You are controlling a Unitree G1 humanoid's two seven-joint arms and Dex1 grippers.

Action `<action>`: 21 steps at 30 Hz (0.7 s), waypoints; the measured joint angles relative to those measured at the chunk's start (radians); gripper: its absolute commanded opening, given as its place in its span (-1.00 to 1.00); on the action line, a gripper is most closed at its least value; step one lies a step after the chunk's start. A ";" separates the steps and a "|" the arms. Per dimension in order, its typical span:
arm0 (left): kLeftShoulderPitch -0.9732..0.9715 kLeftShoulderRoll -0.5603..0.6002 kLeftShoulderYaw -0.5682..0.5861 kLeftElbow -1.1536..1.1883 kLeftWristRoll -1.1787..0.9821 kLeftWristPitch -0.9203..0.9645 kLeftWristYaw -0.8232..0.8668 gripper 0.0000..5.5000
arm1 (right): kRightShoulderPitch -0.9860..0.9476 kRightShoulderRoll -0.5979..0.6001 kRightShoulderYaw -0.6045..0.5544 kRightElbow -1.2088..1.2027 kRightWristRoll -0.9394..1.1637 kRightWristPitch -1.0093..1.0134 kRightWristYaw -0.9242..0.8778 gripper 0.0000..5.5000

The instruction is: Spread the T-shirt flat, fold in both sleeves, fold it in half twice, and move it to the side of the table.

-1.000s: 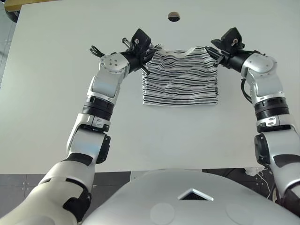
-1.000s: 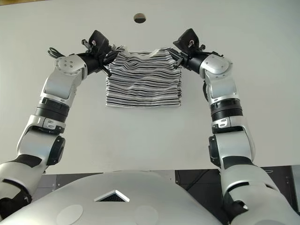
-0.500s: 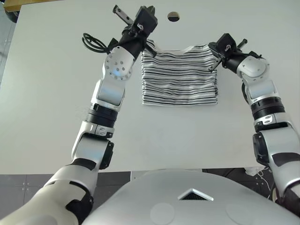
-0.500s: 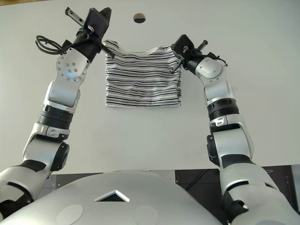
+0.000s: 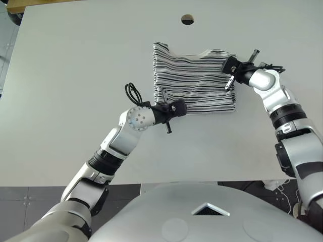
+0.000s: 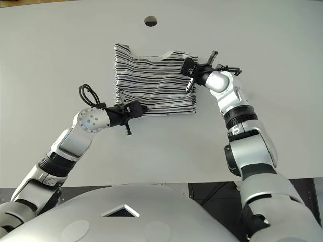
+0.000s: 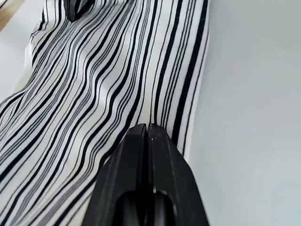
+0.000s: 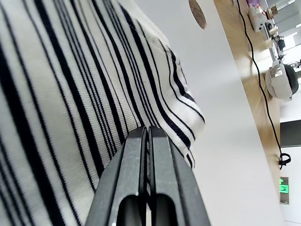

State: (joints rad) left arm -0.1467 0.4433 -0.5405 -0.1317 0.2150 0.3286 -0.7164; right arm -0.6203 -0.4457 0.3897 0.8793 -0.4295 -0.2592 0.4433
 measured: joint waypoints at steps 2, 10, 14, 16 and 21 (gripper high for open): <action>-0.015 0.032 0.009 0.000 -0.017 0.015 -0.052 -0.96 | 0.033 -0.043 0.025 -0.064 -0.023 -0.004 0.020 -0.96; -0.019 0.198 0.102 0.001 -0.078 0.021 -0.177 -0.96 | 0.415 -0.254 -0.016 -0.768 0.164 0.210 0.368 -0.96; -0.052 0.241 0.165 0.083 -0.090 0.019 -0.179 -0.96 | 0.634 -0.275 0.057 -1.186 0.284 0.374 0.504 -0.96; -0.063 0.242 0.169 0.101 -0.091 0.015 -0.179 -0.96 | 0.689 -0.273 0.115 -1.305 0.277 0.428 0.525 -0.96; -0.067 0.234 0.173 0.121 -0.091 0.002 -0.172 -0.96 | 0.720 -0.233 0.204 -1.384 0.227 0.484 0.514 -0.96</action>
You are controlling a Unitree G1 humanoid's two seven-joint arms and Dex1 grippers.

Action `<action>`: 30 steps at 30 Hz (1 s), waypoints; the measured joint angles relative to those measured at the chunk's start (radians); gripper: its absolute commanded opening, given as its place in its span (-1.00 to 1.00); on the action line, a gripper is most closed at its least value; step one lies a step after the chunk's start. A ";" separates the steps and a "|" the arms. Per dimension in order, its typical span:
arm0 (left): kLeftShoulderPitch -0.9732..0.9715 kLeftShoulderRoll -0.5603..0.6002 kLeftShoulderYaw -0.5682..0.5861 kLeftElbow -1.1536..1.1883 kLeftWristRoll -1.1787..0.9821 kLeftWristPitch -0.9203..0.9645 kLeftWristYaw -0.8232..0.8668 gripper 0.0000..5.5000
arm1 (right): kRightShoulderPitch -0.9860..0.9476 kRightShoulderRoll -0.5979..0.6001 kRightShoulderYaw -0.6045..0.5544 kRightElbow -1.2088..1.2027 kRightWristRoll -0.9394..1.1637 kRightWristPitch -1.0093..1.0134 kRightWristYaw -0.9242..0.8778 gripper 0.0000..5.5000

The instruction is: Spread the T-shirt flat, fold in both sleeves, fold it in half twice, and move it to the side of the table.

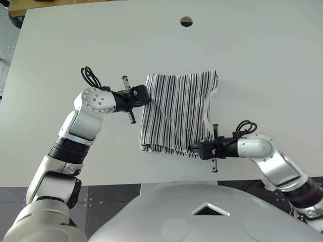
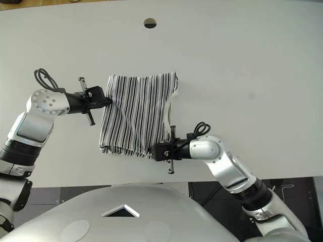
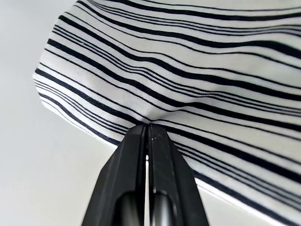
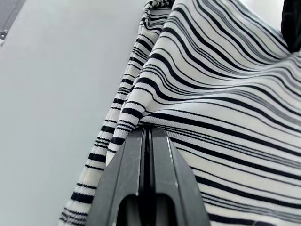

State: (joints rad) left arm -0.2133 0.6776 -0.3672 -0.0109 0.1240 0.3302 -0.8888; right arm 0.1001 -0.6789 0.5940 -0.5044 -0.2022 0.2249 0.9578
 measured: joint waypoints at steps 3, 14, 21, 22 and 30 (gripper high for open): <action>0.004 -0.002 0.002 0.001 0.000 -0.009 0.005 -0.96 | -0.002 0.008 -0.017 0.021 -0.005 -0.003 -0.040 -0.96; 0.280 0.166 0.275 -0.312 -0.226 -0.281 -0.134 -0.40 | 0.132 -0.121 -0.425 -0.274 0.220 0.045 -0.042 -0.34; 0.540 0.339 0.296 -0.351 -0.042 -0.500 -0.161 -0.11 | 0.367 -0.288 -0.456 -0.227 0.025 0.034 -0.035 0.09; 0.550 0.341 0.296 -0.346 -0.019 -0.513 -0.149 -0.11 | 0.369 -0.296 -0.426 -0.205 -0.036 0.033 -0.049 0.12; 0.525 0.280 0.212 -0.277 0.173 -0.647 0.025 -0.11 | 0.258 -0.184 -0.251 -0.158 -0.217 -0.071 -0.159 0.12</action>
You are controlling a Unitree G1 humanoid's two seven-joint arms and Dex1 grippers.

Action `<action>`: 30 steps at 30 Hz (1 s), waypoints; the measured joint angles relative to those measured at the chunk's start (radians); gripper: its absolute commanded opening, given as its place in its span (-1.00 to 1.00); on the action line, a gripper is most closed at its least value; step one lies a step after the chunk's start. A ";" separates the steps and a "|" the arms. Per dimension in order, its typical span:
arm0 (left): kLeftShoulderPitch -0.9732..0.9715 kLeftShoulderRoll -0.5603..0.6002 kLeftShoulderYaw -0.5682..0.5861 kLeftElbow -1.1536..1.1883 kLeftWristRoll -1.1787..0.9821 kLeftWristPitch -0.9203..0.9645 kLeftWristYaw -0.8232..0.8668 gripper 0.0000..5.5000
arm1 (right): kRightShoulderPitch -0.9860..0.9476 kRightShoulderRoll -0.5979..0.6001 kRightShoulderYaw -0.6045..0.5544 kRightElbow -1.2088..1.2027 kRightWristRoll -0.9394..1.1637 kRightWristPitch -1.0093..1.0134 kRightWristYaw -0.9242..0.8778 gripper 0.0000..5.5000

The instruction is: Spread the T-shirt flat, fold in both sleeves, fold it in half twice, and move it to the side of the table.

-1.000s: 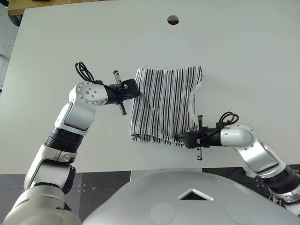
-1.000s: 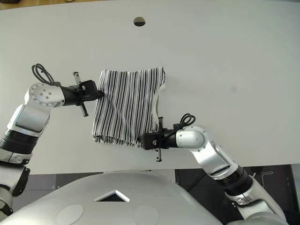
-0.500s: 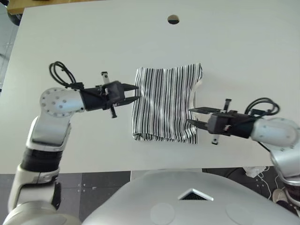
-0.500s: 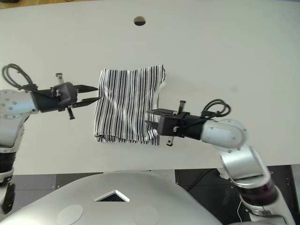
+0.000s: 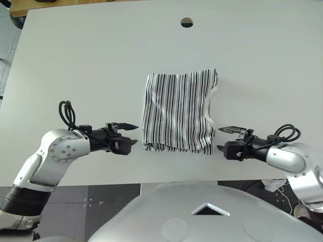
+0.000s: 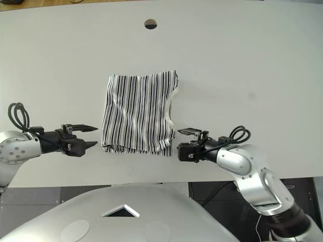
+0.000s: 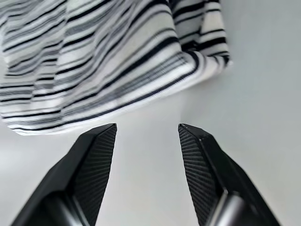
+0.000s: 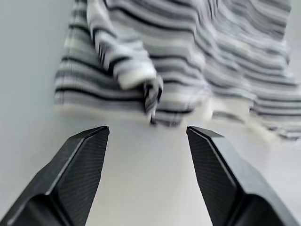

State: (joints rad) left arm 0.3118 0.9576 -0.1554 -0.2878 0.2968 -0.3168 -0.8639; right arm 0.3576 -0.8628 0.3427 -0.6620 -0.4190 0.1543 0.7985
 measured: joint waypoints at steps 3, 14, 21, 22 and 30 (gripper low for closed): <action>-0.016 -0.032 -0.032 0.008 0.035 -0.015 0.048 -0.11 | -0.022 0.030 0.035 0.017 -0.027 -0.035 -0.018 0.12; -0.047 -0.062 -0.117 -0.014 0.021 -0.036 0.049 -0.11 | -0.015 0.046 0.101 -0.003 -0.008 -0.059 0.052 -0.32; -0.045 -0.044 -0.141 -0.015 -0.001 -0.053 0.029 -0.46 | -0.008 0.046 0.101 0.001 0.011 -0.042 0.081 -0.76; -0.044 -0.044 -0.144 -0.016 -0.008 -0.053 0.023 -0.49 | -0.008 0.048 0.099 0.005 0.014 -0.035 0.081 -0.81; 0.006 0.054 -0.146 -0.050 -0.130 -0.038 -0.096 -0.95 | 0.096 0.003 0.016 -0.066 0.221 0.051 0.166 -0.96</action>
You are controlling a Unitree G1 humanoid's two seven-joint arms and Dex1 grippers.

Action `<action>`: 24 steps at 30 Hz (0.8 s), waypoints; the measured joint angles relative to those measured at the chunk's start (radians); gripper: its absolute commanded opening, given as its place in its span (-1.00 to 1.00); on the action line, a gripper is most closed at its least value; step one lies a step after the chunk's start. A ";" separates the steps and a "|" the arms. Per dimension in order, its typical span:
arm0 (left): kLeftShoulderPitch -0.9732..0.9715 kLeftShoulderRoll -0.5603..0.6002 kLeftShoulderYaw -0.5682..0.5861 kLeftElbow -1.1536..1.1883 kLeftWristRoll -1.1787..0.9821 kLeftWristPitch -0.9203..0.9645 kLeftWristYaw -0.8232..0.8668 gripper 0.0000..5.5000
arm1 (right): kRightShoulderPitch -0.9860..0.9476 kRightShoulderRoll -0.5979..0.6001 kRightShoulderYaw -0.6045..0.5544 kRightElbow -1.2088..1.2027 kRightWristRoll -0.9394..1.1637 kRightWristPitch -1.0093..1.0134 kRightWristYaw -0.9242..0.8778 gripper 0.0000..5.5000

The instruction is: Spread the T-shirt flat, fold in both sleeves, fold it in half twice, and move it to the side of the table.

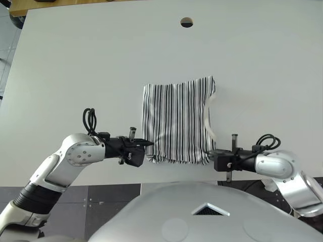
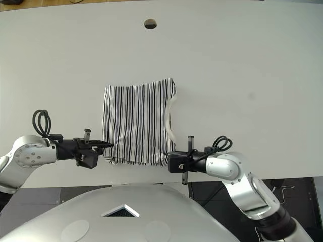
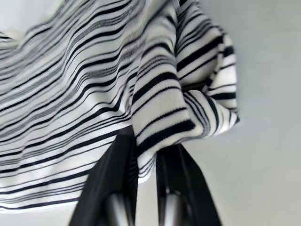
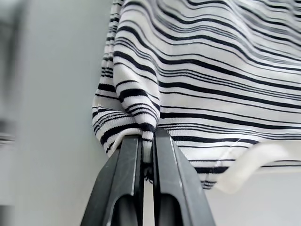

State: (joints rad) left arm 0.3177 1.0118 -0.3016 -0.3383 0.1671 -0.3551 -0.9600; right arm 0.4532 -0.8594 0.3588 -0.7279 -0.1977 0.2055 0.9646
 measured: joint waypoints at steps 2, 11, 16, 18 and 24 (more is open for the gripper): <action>0.035 0.035 0.002 -0.025 -0.075 0.013 -0.053 -0.95 | 0.047 -0.030 -0.055 -0.046 0.082 0.007 0.027 -0.96; -0.048 0.005 0.088 -0.115 -0.369 0.360 -0.077 -0.95 | -0.096 0.014 -0.191 -0.067 0.284 0.050 -0.006 -0.96; -0.243 -0.131 0.104 -0.038 -0.402 0.633 0.033 -0.95 | -0.241 0.073 -0.175 0.020 0.301 0.086 -0.040 -0.96; -0.273 -0.153 0.103 -0.021 -0.403 0.700 0.046 -0.95 | -0.309 0.086 -0.159 0.064 0.303 0.100 -0.042 -0.96; -0.322 -0.199 0.101 0.028 -0.386 0.802 0.078 -0.95 | -0.528 0.168 -0.076 0.281 0.296 0.119 -0.036 -0.96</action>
State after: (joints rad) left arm -0.0040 0.8129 -0.2008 -0.3101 -0.2187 0.4468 -0.8819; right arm -0.0747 -0.6916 0.2830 -0.4466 0.0984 0.3246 0.9288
